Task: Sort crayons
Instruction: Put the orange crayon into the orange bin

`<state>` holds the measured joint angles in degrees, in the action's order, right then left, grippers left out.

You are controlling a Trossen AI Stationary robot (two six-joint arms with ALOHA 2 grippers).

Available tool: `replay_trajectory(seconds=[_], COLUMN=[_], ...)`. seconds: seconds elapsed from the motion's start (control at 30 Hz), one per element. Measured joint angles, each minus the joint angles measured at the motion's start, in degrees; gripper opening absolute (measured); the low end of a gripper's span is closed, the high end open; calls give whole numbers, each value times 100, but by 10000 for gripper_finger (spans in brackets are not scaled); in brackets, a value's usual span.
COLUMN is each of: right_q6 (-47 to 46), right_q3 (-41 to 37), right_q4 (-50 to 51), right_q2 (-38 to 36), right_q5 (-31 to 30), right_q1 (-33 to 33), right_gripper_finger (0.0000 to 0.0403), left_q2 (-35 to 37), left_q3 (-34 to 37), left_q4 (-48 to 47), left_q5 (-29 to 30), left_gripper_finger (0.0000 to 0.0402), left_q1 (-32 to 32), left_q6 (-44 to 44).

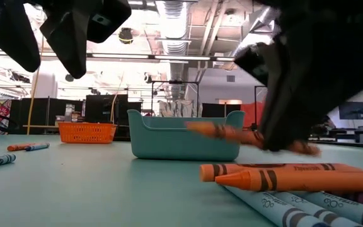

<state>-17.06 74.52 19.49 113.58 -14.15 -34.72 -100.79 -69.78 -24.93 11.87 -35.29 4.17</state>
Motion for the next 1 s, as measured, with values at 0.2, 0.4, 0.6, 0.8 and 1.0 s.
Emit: replay_trajectory(seconds=[0.2, 0.4, 0.6, 0.8, 1.0], right_q6=[224, 255, 186, 192, 404], right_q3=[563, 1138, 1546, 1574, 1574], right_q4=[741, 1684, 2269, 2298, 2235], right_q2=[-2, -7, -295, -980, -1460], right_q5=[-317, -735, -1417, -2469, -3586], right_q1=[-26, -137, -461, -999, -1542], right_gripper_finger=[3, 2, 1, 1, 1], left_q2=[0, -2, -2, -4, -4], left_q3=[0, 0, 0, 0, 0], left_q4=[113, 551, 1248, 2449, 4177], left_q5=[569, 1523, 2262, 2718, 2659], left_gripper_finger=[132, 132, 132, 132, 132], left_q1=[0, -6, -13, -13, -3], left_q6=[-77, -422, -1233, -2493, -3868])
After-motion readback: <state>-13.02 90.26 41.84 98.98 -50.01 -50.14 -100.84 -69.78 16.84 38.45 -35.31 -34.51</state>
